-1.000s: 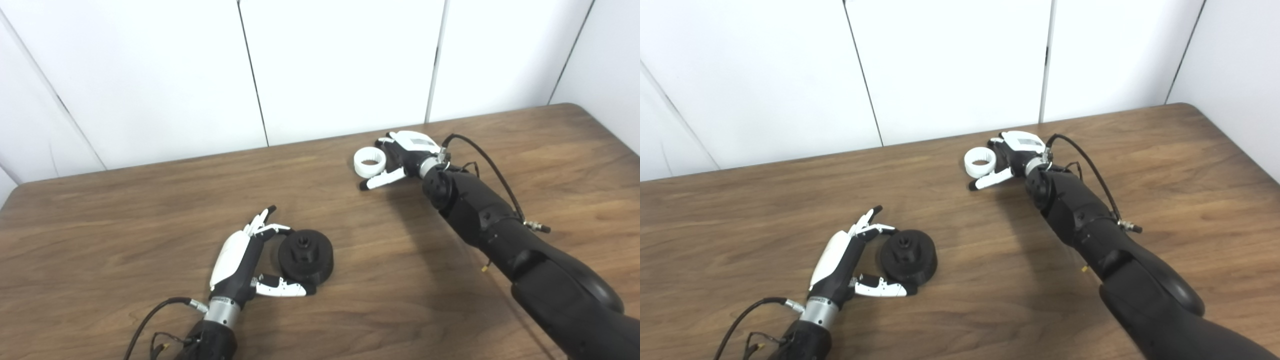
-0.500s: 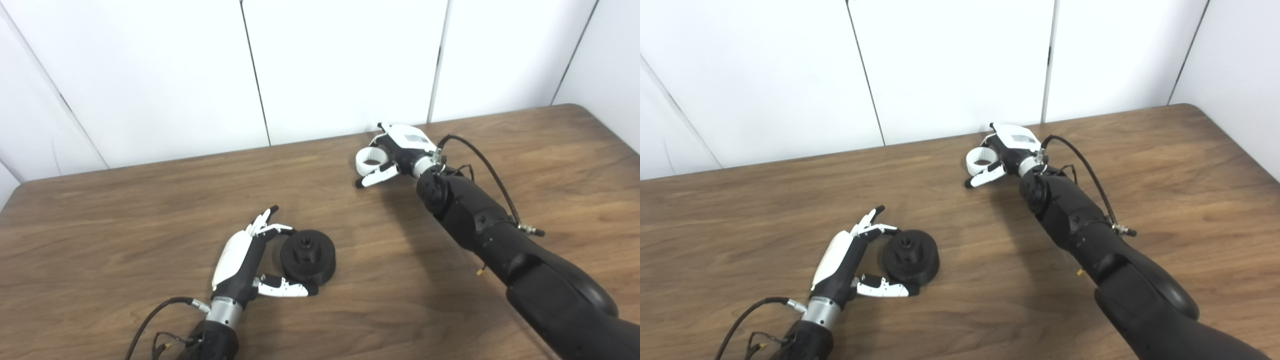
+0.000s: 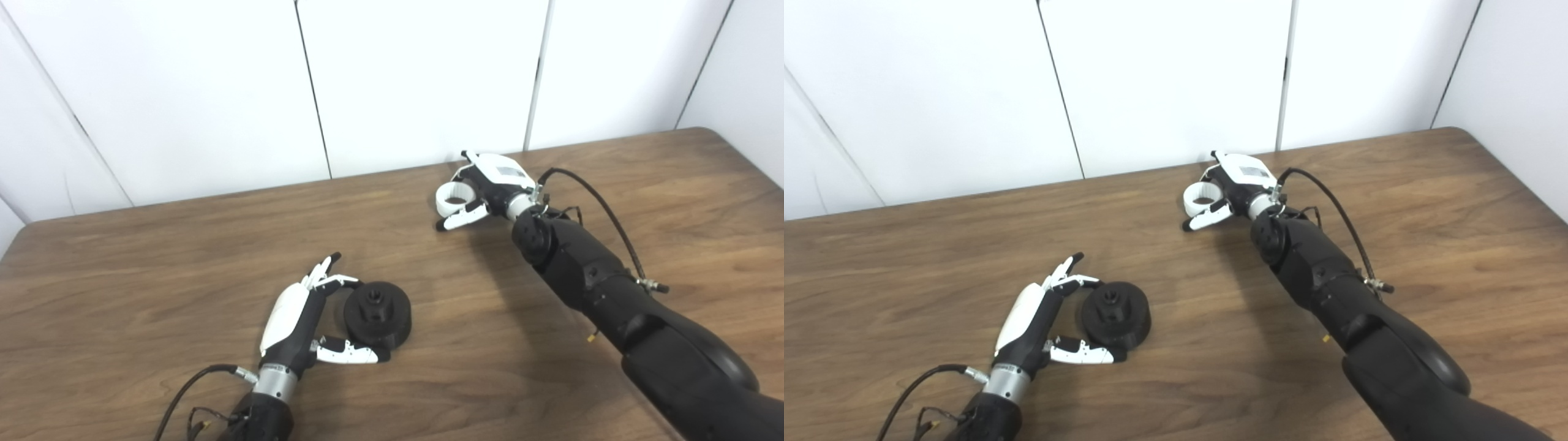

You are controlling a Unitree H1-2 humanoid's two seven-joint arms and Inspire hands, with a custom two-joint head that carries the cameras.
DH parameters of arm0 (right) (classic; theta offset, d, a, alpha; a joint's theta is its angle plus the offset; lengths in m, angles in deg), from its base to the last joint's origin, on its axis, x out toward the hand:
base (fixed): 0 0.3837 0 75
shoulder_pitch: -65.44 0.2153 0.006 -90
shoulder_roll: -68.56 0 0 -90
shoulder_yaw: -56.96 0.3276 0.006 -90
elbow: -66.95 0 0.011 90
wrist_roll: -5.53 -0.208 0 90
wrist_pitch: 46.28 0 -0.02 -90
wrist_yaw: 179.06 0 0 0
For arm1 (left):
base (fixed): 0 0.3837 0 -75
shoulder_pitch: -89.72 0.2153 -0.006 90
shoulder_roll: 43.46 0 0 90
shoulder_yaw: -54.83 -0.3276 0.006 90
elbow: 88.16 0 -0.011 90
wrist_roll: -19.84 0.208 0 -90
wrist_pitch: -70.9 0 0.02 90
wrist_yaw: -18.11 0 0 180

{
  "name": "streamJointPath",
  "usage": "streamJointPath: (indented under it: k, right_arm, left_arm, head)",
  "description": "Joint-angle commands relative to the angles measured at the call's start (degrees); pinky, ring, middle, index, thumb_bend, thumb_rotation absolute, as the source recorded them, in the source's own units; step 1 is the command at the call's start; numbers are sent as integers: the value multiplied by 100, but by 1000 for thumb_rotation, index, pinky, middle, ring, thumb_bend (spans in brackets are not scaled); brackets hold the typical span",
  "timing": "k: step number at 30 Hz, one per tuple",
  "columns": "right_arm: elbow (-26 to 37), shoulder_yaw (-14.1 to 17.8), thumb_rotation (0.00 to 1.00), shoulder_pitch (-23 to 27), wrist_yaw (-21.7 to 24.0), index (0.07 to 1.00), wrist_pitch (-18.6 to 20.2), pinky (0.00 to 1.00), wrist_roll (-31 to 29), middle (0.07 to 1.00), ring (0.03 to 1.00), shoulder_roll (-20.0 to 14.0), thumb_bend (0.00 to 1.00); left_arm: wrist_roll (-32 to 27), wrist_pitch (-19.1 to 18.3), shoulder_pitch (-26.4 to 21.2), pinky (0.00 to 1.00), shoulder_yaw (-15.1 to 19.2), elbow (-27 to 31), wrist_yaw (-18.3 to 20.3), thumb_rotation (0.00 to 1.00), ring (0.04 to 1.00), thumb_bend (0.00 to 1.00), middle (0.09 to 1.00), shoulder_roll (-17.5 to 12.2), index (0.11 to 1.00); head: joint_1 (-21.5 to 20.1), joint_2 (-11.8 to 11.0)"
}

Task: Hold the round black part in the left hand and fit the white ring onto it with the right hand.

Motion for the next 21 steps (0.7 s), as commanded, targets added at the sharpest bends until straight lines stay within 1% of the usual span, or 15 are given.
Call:
streamJointPath:
  k: [1,8,15,21]
  right_arm:
    - [158,53,445,280,-177,673,-191,1000,6,997,1000,-70,868]
    - [204,65,431,262,-162,665,-203,1000,11,988,1000,-122,850]
    - [212,99,360,244,-214,640,-304,1000,-4,969,1000,-151,801]
    - [192,141,328,220,-259,631,-326,1000,-35,954,1000,-162,796]
  left_arm:
    - [113,14,-10,1000,-27,49,0,229,1000,966,1000,-1,600]
    - [58,42,-1,1000,-11,55,10,226,1000,965,1000,-6,601]
    - [101,31,-12,1000,-16,54,-2,234,1000,969,1000,-17,602]
    - [75,45,-8,1000,-4,67,15,223,1000,968,1000,-41,601]
  head:
    - [-3,7]
    - [-10,19]
    - [-1,18]
    - [-9,26]
